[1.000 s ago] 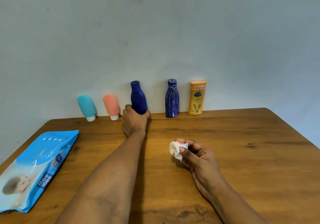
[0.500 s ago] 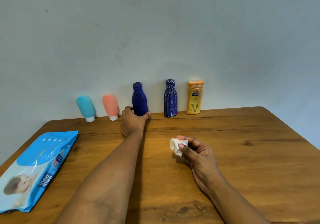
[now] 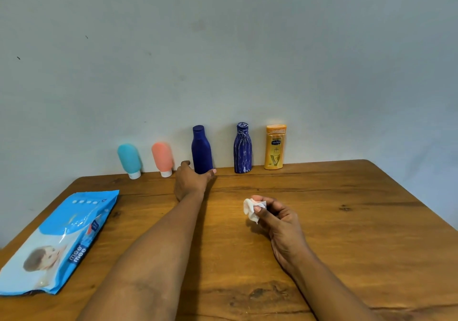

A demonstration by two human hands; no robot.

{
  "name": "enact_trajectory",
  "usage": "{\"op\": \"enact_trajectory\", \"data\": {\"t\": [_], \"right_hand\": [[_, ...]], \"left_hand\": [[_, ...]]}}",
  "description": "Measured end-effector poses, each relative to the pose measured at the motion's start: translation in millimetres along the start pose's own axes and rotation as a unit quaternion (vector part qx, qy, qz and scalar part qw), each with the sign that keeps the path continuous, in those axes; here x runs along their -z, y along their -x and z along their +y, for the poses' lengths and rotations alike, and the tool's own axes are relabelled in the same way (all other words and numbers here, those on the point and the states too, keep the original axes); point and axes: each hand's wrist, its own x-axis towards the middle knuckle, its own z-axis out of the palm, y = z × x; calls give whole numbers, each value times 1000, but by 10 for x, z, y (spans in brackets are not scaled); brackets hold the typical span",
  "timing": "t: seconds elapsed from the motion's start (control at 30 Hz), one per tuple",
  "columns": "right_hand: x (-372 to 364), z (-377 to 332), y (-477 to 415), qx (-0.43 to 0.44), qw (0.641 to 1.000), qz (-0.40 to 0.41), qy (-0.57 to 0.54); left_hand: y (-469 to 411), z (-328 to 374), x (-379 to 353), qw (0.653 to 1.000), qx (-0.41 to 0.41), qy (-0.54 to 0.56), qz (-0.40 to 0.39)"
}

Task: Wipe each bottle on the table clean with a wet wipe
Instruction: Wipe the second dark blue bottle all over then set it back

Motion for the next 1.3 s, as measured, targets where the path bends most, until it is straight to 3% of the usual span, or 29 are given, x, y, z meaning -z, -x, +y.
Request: {"op": "enact_trajectory", "data": {"t": [0.13,0.2,0.27,0.33,0.43,0.5,0.57,0.73,0.8,1.07,1.2,1.3], "right_hand": [[-3,-7,-9,6,1000,3,1],[-4,-7,-9,10,1000,10,2],[18,-15,-10,16,1000,24,-3],[56,-39,-19,26,999,36,-9],[100,-63,-41,25,998,51,-13],[114,-56,-60,23,999,45,-13],[116,-50,-78,23,999,35,-12],[170,-44,-181,19,999,27,-10],[192,-54,-213,19,999,24,-9],[213,-51,-246,17,1000,18,0],[207,-121,-190,33,998,54,-13],[244,-184,47,44,992,105,-48]], "left_hand": [[160,-48,64,1000,5,-5,-21],[275,-17,155,999,-35,12,12],[335,102,301,982,-161,34,90],[263,351,444,941,-310,55,123],[-36,890,576,898,-439,4,7],[-258,1232,592,864,-469,-139,-122],[-441,1497,569,795,-496,-290,-196],[-606,1774,408,690,-535,-415,-256],[-639,1773,326,670,-552,-424,-258],[-695,1730,246,677,-568,-407,-231],[-393,1659,565,720,-552,-377,-187],[107,1365,953,780,-529,-305,-139]]}}
